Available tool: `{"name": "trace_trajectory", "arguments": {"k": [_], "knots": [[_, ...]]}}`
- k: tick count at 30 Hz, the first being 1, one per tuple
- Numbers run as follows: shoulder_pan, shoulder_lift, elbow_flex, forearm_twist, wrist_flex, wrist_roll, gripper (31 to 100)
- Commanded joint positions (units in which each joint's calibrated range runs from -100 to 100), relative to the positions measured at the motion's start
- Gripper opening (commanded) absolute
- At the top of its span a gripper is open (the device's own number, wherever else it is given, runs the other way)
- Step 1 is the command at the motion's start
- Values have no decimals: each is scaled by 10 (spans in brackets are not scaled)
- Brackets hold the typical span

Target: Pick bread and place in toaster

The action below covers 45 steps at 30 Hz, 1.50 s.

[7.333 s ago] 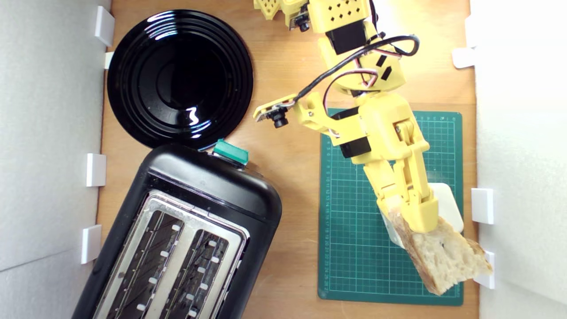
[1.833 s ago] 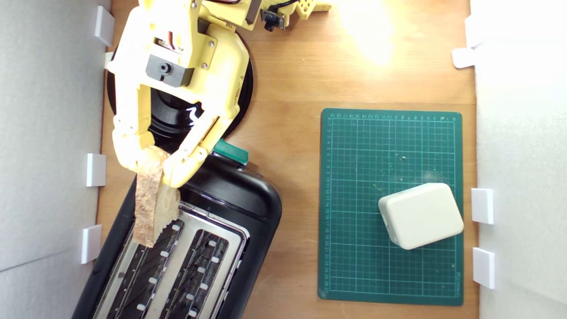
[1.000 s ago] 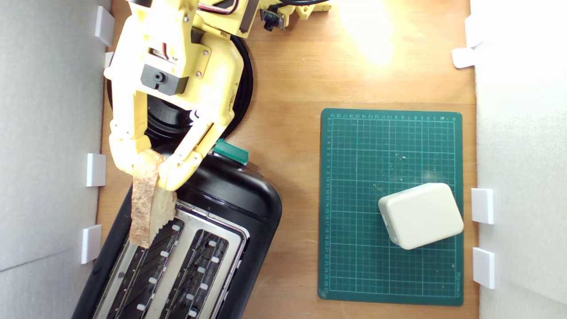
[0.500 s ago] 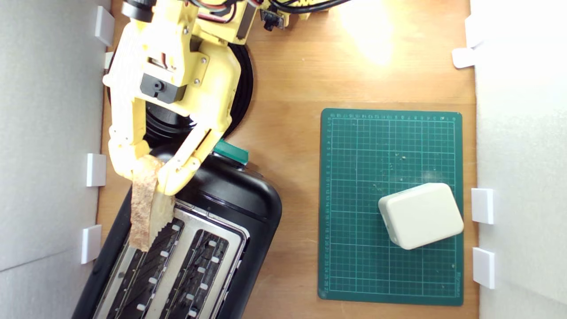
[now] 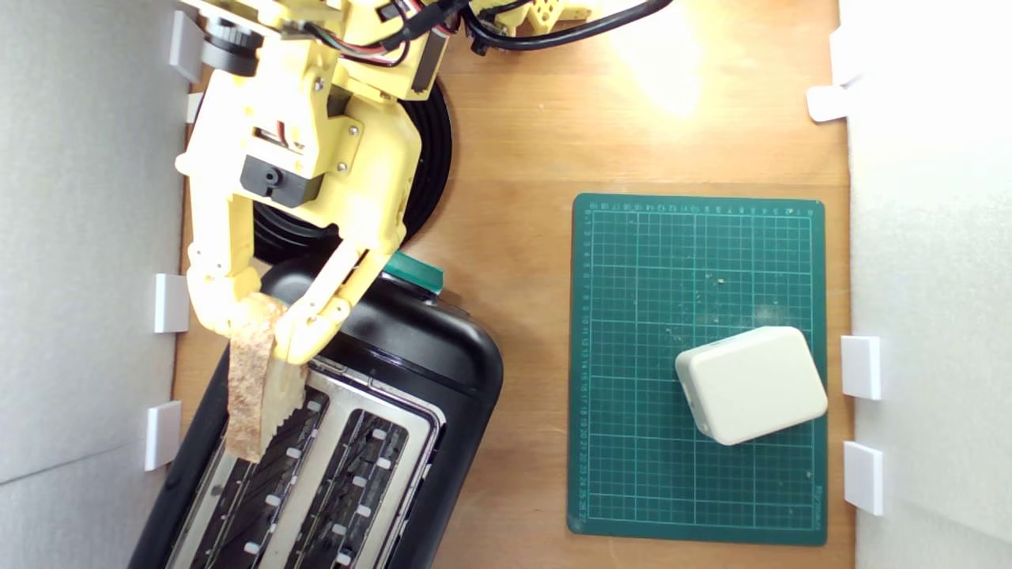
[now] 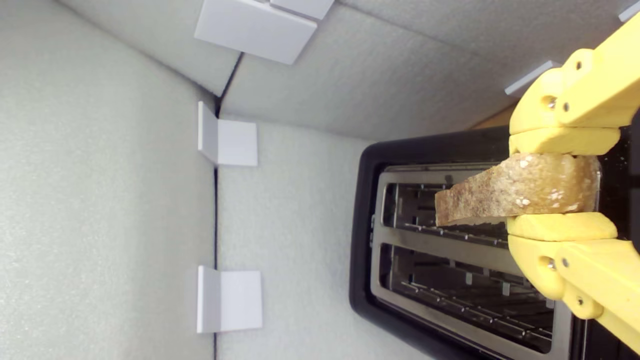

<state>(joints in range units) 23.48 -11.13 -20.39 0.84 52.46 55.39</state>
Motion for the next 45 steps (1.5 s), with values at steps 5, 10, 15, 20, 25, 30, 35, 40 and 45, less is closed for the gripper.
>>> {"name": "trace_trajectory", "arguments": {"k": [5,10,15,20,25,30,35,40,45], "knots": [[8,13,-40,2,-5,3,587],[8,31,-40,2,-5,3,587],[8,51,-41,3,-5,3,587],[8,60,-41,3,-5,3,587],[8,81,-50,3,-5,3,587],[8,106,-72,3,-5,1,587],[8,132,-85,3,-5,1,587],[8,146,-85,3,-5,3,587],[8,164,-97,12,-5,2,587]]}}
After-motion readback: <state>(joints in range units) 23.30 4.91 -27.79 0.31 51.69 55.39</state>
